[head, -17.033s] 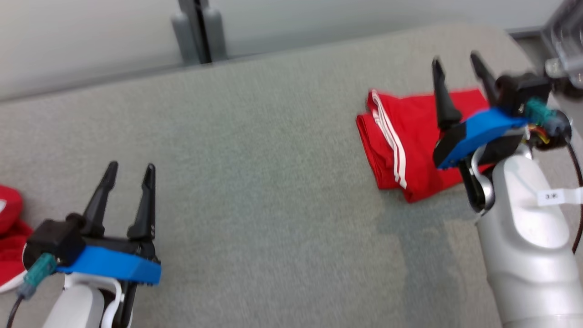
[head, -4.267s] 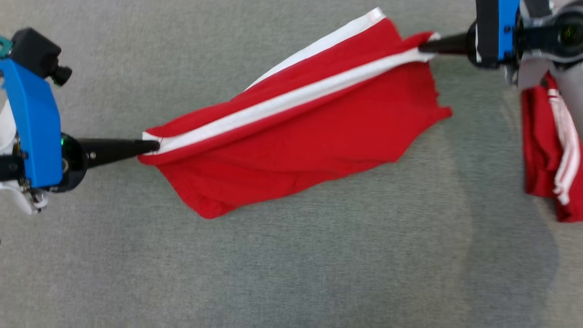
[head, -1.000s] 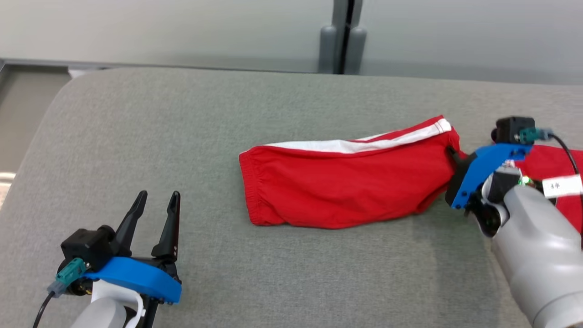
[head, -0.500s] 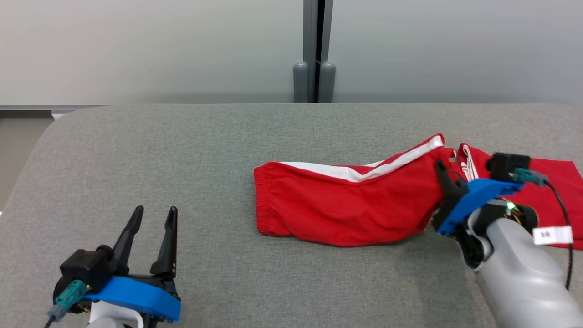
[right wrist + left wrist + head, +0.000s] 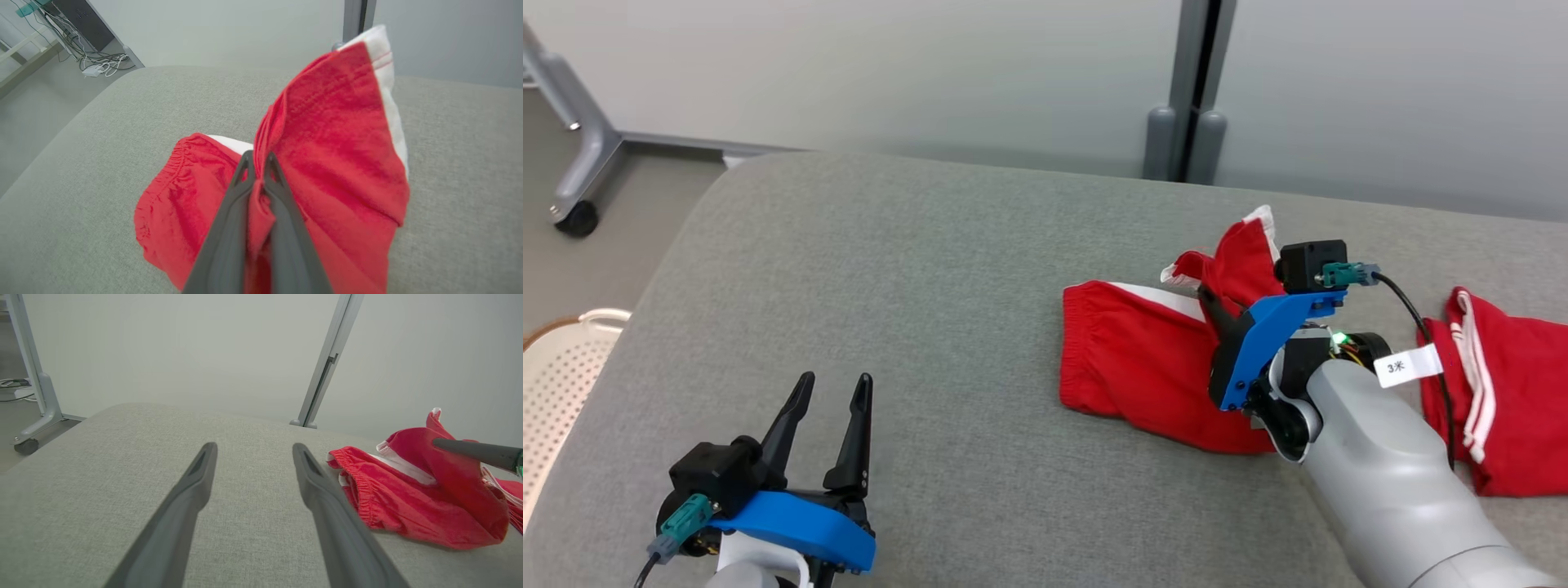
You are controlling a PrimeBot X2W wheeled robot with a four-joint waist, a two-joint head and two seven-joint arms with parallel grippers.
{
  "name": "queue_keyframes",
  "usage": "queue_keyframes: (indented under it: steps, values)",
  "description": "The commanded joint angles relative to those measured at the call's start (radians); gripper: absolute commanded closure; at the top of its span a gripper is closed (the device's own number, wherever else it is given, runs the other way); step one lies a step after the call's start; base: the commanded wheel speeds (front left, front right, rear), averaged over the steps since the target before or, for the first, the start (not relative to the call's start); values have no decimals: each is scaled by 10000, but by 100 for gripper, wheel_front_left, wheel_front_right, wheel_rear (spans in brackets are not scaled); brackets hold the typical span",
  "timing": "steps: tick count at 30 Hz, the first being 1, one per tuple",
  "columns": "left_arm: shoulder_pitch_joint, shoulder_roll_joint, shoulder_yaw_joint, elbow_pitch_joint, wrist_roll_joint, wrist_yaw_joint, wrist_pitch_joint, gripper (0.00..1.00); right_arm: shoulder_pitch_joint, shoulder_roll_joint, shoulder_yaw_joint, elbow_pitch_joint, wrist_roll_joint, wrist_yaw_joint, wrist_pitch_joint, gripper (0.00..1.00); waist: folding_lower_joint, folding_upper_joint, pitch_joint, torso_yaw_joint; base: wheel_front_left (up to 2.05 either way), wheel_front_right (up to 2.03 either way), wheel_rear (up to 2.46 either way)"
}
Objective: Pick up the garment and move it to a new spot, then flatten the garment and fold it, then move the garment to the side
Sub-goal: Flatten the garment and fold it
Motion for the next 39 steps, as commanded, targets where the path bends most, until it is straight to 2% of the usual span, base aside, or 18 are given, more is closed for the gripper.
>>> queue_keyframes:
  steps: [1, 7, 20, 21, 22, 23, 24, 28, 33, 37, 39]
  values:
    - [-198, -73, 94, 87, 110, -106, -42, 0, 190, 12, 349, -287, 454, 1, -39, 100, 0, 1, 235, 325, 0, 0, 0]
    - [-318, -184, 335, 286, 269, -290, -41, 0, 261, 0, 1491, -893, 1513, 1, -250, 100, 0, 1, 460, 461, 0, 0, 0]
    - [-666, -342, 342, 737, 436, -537, -41, 0, -153, 3, 3938, -1137, 3203, 1, -313, 100, 0, 1, 713, 373, 0, 0, 0]
    - [-698, -347, 325, 775, 448, -556, -42, 0, -209, 8, 4123, -1150, 3371, 1, -305, 84, 0, 1, 718, 378, 0, 0, 0]
    - [-724, -352, 315, 812, 457, -574, -41, 0, -263, 13, 4310, -1245, 3552, 1, -362, 33, 0, 1, 726, 380, 0, 0, 0]
    - [-747, -352, 309, 844, 460, -589, -43, 0, -309, 10, 4503, -1330, 3725, 1, -402, 12, 0, 1, 735, 378, 0, 0, 0]
    - [-772, -347, 310, 882, 459, -600, -43, 0, -356, 7, 4701, -1409, 3901, 1, -444, 0, 0, 1, 752, 375, 0, 0, 0]
    - [-809, -344, 385, 968, 421, -615, -43, 0, -414, 2, 5446, -1882, 4698, 1, -755, 0, 0, 1, 798, 263, 0, 0, 0]
    - [-700, -313, 690, 901, 477, -624, -43, 0, -581, 0, 6116, -2474, 5308, 1, -1898, 0, 0, 1, 685, -119, 0, 0, 0]
    - [-452, -290, 1007, 667, 609, -603, -43, 0, -833, -5, 6106, -2501, 5080, 1, -2471, 0, 0, 1, 507, -632, 0, 0, 0]
    - [-328, -283, 1163, 543, 664, -585, -41, 0, -1011, -46, 5672, -2500, 4642, 1, -2534, 0, 0, 1, 399, -919, 0, 0, 0]
